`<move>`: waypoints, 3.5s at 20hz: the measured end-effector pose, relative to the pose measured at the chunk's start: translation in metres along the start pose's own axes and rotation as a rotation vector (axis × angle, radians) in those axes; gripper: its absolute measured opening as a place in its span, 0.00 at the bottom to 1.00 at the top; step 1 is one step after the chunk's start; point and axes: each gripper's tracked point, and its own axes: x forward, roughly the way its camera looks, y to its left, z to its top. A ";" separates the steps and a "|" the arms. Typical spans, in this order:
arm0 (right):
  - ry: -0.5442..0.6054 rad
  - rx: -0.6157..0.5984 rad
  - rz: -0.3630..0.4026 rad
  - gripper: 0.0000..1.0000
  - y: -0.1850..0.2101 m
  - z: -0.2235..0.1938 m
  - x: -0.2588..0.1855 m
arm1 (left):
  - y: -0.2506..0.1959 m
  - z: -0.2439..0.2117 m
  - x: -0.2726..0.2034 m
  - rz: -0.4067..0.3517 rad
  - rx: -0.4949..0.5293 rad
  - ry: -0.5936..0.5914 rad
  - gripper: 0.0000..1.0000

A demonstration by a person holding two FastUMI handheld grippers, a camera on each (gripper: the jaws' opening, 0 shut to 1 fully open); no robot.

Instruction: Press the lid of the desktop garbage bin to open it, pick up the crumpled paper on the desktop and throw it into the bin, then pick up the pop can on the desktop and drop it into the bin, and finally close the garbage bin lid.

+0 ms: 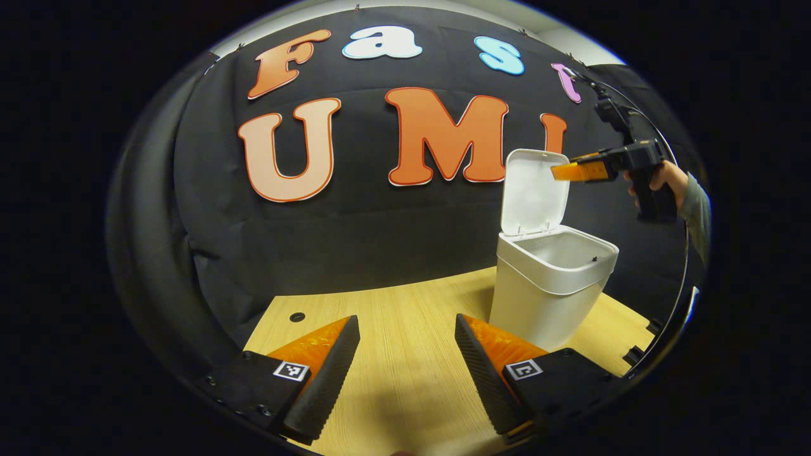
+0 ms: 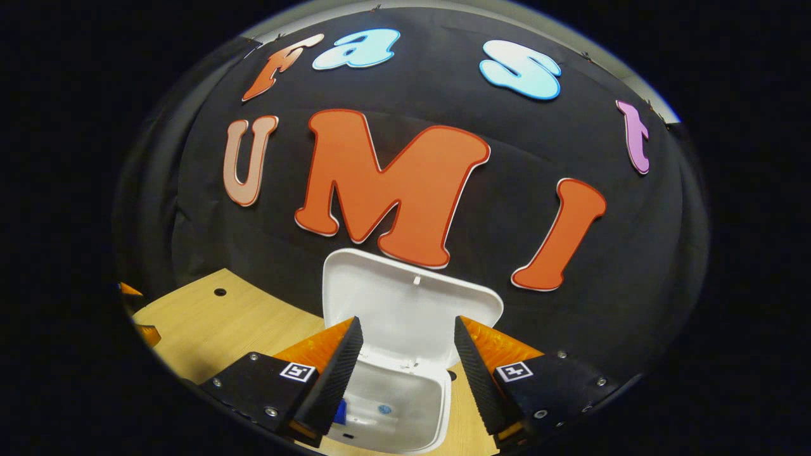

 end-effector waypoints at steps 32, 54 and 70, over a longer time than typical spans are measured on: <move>0.431 0.238 0.149 0.80 0.070 -0.148 -0.060 | 0.019 -0.012 0.017 0.023 -0.015 0.030 0.96; 0.084 0.176 0.146 0.87 0.115 -0.085 -0.079 | 0.053 0.024 0.005 0.120 -0.011 -0.070 0.97; 0.002 0.155 0.309 0.99 0.228 -0.069 -0.112 | 0.106 0.079 -0.042 0.268 -0.019 -0.281 0.98</move>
